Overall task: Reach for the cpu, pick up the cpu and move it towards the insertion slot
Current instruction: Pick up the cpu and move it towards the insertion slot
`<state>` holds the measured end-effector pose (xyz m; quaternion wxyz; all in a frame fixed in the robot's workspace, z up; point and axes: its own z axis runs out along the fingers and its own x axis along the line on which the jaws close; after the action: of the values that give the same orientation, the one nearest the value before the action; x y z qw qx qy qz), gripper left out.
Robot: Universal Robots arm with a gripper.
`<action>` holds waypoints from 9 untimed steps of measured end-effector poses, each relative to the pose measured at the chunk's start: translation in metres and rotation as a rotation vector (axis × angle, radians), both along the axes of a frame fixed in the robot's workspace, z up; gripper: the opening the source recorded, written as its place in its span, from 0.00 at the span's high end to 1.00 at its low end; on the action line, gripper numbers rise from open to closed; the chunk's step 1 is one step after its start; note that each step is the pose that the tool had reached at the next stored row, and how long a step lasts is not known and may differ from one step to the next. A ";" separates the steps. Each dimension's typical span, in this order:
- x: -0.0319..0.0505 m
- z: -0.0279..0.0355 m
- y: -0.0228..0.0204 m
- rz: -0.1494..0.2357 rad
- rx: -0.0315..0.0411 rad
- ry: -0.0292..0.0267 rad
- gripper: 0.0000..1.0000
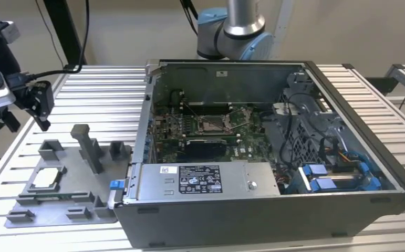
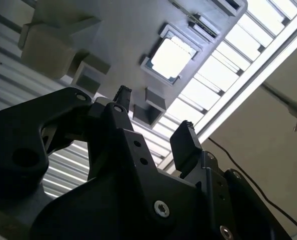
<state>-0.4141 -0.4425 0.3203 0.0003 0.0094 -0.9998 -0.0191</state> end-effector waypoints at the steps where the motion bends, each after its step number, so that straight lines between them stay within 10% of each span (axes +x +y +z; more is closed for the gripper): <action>1: 0.0000 -0.0006 0.0000 0.000 0.0000 0.0000 0.00; 9: -0.0005 -0.0066 0.0000 0.000 0.0000 0.0000 0.00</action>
<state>-0.4146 -0.4425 0.3137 0.0003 0.0093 -0.9998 -0.0191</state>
